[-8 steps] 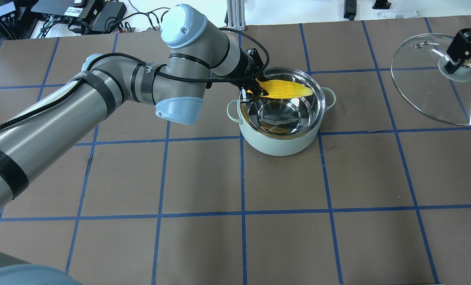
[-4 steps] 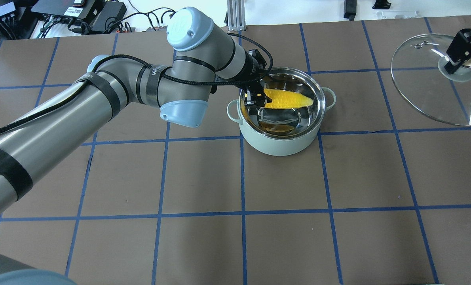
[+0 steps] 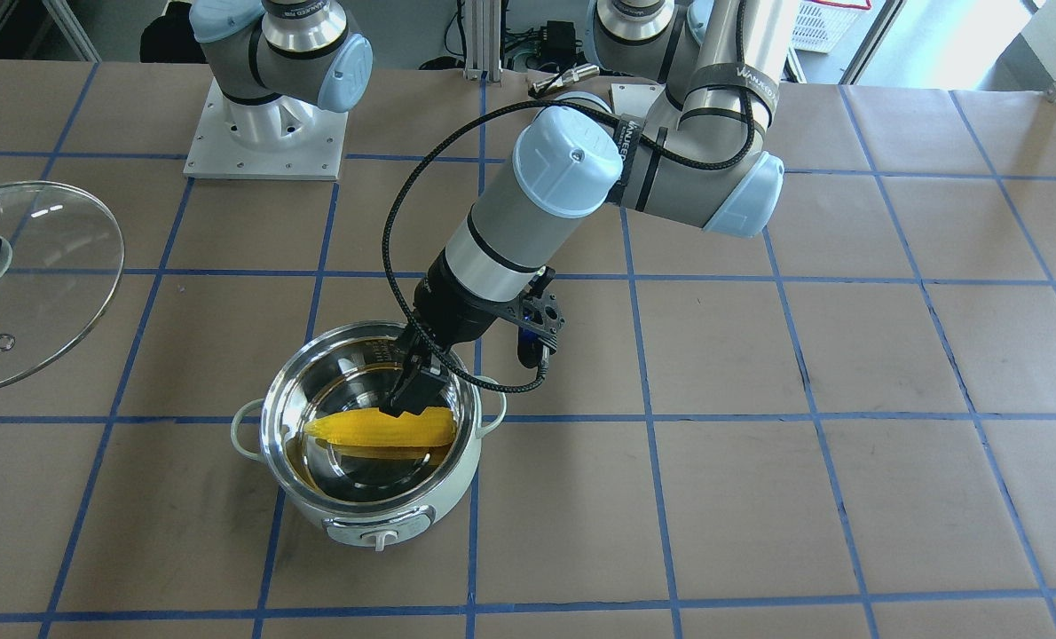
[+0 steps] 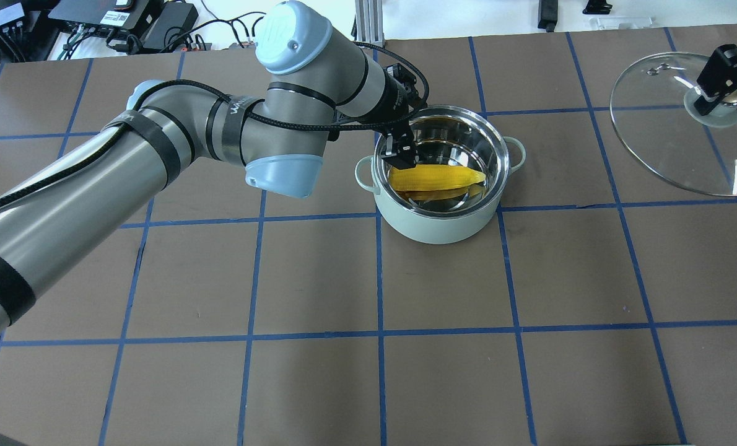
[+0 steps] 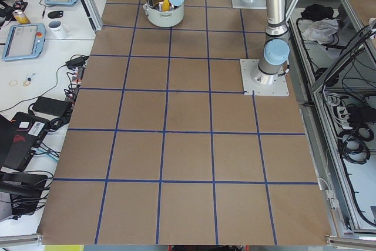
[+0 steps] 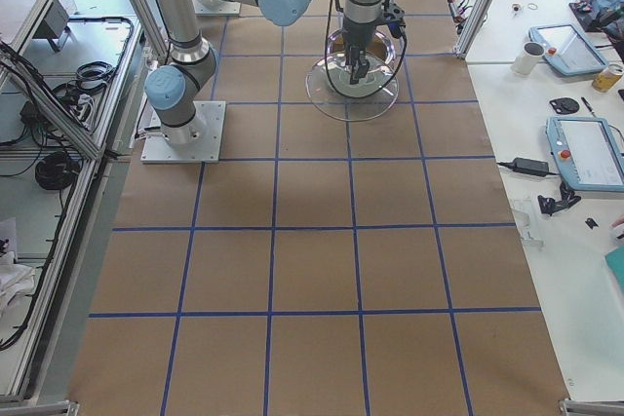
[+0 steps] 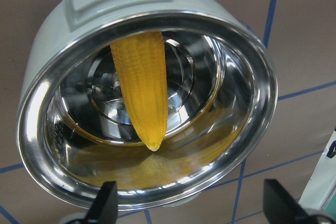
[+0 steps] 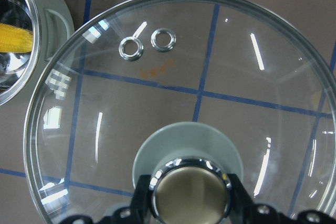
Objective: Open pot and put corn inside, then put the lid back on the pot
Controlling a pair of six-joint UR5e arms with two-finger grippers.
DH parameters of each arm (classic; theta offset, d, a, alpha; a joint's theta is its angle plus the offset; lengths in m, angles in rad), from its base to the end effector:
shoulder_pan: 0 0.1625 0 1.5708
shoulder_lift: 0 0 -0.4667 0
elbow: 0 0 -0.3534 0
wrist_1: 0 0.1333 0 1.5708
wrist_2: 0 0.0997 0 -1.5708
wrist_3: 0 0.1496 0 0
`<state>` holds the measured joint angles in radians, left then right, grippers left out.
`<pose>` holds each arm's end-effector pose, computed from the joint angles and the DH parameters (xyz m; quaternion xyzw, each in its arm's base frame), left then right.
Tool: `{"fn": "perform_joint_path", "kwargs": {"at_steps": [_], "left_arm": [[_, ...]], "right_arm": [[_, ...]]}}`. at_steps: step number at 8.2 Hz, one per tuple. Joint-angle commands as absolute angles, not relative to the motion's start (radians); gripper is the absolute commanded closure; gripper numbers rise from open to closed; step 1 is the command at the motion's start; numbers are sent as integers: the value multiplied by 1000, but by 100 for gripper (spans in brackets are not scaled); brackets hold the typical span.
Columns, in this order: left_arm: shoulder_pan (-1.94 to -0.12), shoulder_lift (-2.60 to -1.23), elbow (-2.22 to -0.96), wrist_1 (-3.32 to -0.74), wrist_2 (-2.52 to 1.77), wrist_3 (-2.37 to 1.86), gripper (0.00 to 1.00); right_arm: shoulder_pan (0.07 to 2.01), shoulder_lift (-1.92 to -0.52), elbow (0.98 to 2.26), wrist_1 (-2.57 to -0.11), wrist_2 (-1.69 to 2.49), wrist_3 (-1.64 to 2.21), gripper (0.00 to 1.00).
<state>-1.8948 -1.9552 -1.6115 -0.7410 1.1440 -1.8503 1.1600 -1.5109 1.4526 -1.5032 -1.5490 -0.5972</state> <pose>-0.3895 -0.5467 0.3635 0.6310 -0.7213 -0.0923 0.2704 -0.0661 -0.4937 0.4985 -0.0930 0.9956 -0.0012 0.0118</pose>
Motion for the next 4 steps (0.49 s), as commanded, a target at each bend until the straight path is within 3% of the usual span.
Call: {"fn": "perform_joint_path", "kwargs": {"at_steps": [1, 4], "left_arm": [[-1884, -1930, -1605, -752, 1135, -1638, 1], [-1824, -1899, -1603, -759, 1089, -1236, 0]], "right_arm": [[1173, -1503, 1451, -1506, -1516, -554, 96], [1319, -1461, 1428, -1537, -1497, -354, 96]]}}
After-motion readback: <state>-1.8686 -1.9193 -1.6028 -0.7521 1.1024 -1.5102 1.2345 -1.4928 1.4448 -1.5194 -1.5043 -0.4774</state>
